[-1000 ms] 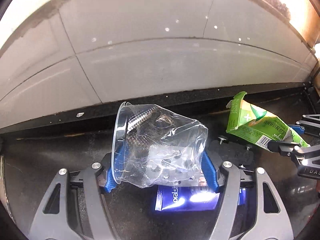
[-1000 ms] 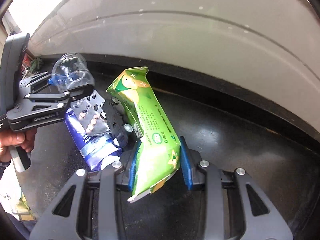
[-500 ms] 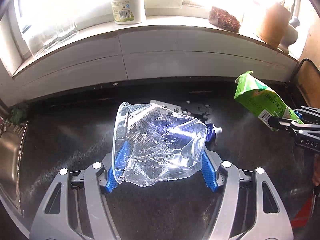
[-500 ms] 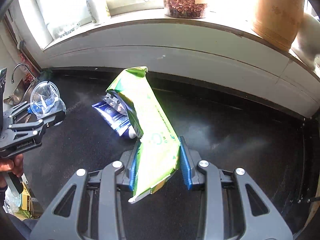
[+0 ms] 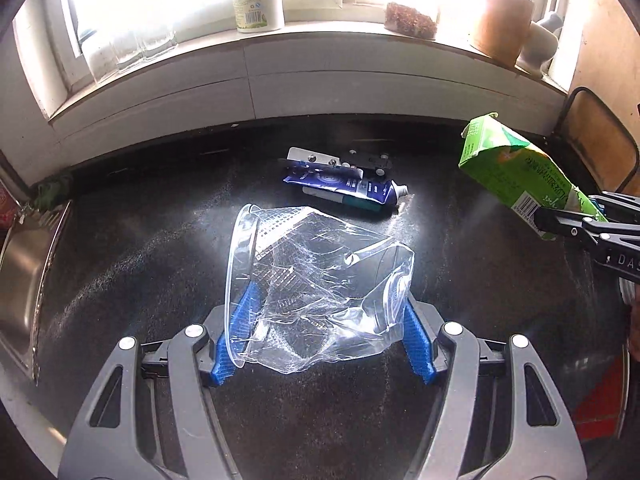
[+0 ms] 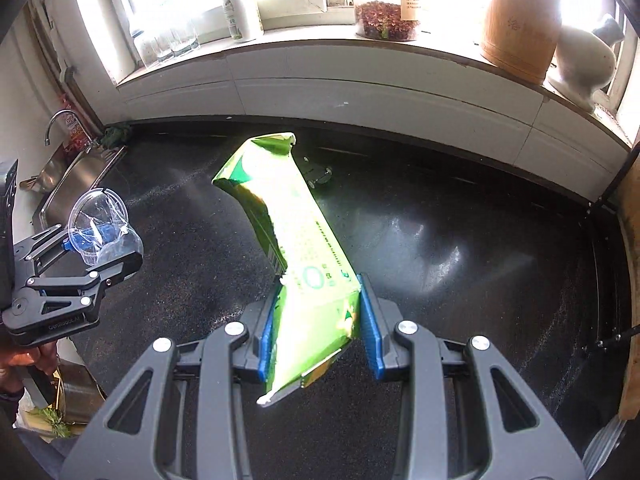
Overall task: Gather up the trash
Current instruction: 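Carry cup and snack bag over the black bin and open both tools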
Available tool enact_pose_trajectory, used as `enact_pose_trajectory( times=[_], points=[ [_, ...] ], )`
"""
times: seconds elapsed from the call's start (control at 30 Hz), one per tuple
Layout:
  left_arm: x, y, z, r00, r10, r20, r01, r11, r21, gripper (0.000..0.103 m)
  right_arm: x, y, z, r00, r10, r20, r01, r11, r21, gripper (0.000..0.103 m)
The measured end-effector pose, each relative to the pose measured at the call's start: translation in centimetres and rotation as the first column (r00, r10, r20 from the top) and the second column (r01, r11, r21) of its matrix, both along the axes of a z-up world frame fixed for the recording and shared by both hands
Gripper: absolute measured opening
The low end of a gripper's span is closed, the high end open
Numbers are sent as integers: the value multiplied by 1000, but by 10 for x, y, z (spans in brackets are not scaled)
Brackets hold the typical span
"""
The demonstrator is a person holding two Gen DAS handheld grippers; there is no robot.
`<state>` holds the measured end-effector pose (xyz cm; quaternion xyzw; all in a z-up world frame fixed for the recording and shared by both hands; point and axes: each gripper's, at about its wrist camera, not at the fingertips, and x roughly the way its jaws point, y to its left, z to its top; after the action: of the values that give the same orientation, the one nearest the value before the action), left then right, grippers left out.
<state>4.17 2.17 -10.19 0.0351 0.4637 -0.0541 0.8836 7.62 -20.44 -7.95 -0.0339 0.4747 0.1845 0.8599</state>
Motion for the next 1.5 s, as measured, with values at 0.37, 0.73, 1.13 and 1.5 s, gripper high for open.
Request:
enact_pose_trajectory(
  times=[0.37, 0.73, 1.13, 1.5],
  points=[
    [-47, 54, 21, 985, 166, 57, -166, 986, -5, 66, -14, 64, 17, 984, 176, 35, -176, 984, 0, 36],
    [-181, 181, 36, 838, 536, 104, -543, 838, 51, 66, -80, 249, 30, 815, 578, 39, -580, 813, 50, 36],
    [-343, 282, -8, 548, 835, 44, -836, 546, 50, 66, -226, 438, 3, 451, 892, -23, -890, 451, 65, 36],
    [-385, 333, -114, 453, 889, -65, -891, 449, -69, 66, -282, 530, -98, 350, 912, -213, -929, 367, 42, 36]
  ],
)
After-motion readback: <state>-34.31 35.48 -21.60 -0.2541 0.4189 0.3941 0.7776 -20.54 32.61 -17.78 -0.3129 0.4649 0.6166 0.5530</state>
